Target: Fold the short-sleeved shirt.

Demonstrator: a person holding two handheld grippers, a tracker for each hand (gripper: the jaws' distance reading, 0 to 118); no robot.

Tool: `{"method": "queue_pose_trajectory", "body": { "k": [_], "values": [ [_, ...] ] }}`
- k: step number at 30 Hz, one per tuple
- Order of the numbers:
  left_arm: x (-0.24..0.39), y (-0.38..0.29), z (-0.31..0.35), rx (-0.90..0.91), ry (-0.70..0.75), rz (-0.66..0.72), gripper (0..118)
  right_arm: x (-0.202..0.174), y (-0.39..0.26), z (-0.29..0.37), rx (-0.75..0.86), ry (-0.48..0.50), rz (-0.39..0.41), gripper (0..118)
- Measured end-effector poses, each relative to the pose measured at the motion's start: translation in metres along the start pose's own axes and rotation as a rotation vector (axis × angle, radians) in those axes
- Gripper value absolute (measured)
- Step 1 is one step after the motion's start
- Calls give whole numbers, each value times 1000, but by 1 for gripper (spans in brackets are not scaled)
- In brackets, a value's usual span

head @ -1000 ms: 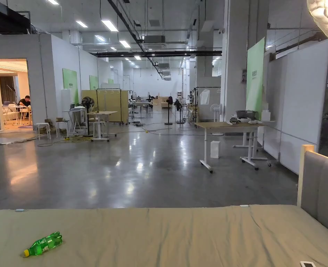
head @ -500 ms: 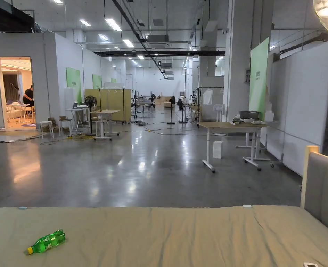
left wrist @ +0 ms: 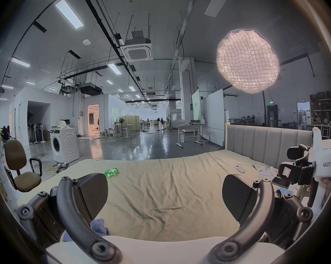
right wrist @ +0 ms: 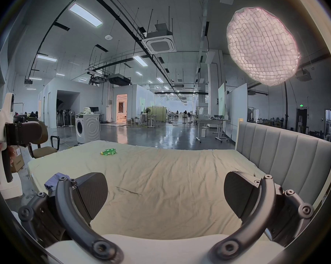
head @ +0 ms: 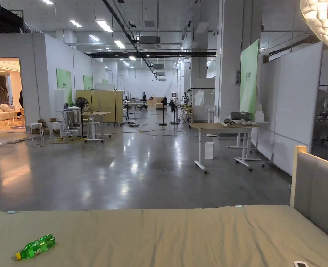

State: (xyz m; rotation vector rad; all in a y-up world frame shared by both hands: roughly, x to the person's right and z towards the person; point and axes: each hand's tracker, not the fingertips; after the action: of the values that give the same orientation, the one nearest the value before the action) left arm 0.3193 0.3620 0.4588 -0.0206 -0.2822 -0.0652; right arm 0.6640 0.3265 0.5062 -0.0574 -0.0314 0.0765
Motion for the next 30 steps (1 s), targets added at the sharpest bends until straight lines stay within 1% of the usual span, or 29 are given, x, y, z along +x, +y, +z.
{"method": "queue_pose_trajectory", "body": {
  "k": [8,10,13,14,16,17,18,20,21,24,27,30],
  "values": [
    [1,-1,-1,-8,-1,0,118,1,1,0,-8,-8,-16,118],
    [1,-2,-1,-14,-8,6,118,1,1,1,-4,-18,-31,118],
    [3,-1,-1,-22,-13,4,118,4,6,0,-6,-6,-65,118],
    [3,-1,-1,-23,-14,2,118,6,7,0,-22,7,-88,118],
    [4,-1,-2,-27,-15,-3,118,9,10,-1,-62,46,-167,118],
    [5,-1,-3,-33,-19,-6,118,11,10,-1,-77,58,-218,118],
    [6,-1,-4,-38,-20,-10,118,12,15,0,-41,67,-226,118],
    [7,-1,-4,-36,-17,-16,118,13,19,2,-44,89,-297,118],
    [7,-1,-5,-38,-19,-14,118,13,21,1,-63,104,-329,118],
    [7,1,-6,-40,-33,5,118,13,24,-3,-121,156,-391,118],
    [5,3,-6,-52,-36,29,118,9,29,-5,-195,126,-428,118],
    [3,6,-5,-43,-29,50,118,4,33,-6,-283,55,-483,118]
  ]
}}
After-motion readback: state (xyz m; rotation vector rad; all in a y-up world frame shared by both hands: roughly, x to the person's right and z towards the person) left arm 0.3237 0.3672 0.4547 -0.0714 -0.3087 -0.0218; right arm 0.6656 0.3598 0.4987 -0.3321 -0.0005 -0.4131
